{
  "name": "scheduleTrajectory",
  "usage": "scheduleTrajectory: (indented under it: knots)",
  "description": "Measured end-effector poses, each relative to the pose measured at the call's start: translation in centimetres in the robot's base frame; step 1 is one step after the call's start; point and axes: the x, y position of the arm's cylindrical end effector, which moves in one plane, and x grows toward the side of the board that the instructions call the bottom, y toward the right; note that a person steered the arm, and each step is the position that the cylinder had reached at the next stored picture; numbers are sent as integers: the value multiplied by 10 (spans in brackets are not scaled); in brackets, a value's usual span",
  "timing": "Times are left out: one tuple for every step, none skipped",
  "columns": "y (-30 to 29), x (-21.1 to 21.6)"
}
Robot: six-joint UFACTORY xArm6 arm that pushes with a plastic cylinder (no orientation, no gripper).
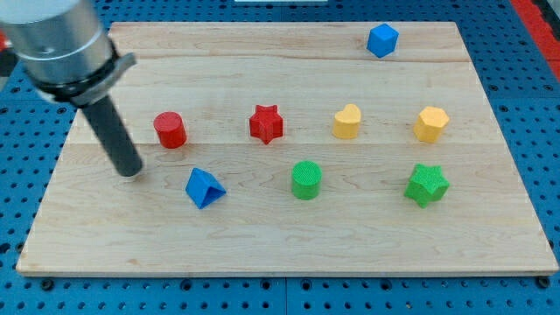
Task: Move the blue cube above the green circle
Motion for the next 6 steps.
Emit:
scheduleTrajectory:
  knots:
    - [23, -29]
    - [37, -35]
    - [-19, -23]
    - [-103, -40]
    - [-70, -112]
    - [41, -147]
